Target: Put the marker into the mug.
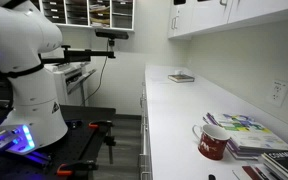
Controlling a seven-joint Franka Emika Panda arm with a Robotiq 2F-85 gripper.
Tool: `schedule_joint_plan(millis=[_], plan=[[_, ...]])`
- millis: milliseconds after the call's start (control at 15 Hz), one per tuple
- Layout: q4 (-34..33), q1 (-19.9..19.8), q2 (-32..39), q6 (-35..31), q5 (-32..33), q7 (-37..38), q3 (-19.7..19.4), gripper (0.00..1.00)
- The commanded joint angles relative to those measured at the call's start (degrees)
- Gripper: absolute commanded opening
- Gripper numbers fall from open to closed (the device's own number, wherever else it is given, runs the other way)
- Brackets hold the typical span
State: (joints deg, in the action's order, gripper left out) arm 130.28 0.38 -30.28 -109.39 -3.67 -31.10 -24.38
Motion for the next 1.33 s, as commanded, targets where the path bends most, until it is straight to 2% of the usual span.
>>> schedule_joint_plan(millis=[0,333,600,1000,1200,1267], plan=[[-0.1,-2.2,0.5,0.2,-1.1,-1.0,1.7,1.00],[0.5,-2.2,0.5,-1.3,0.1,-1.9,2.1,1.00],[2.7,-0.1,4.2,-5.8,3.2,-11.2,3.2,1.00],[7.1,2.1,21.1,-25.4,1.6,-28.0,5.6,1.00],[6.2,0.1,30.5,-34.0,4.0,-33.5,9.5,1.00],[5.9,-0.7,32.9,-37.0,4.7,-33.3,10.8,1.00]])
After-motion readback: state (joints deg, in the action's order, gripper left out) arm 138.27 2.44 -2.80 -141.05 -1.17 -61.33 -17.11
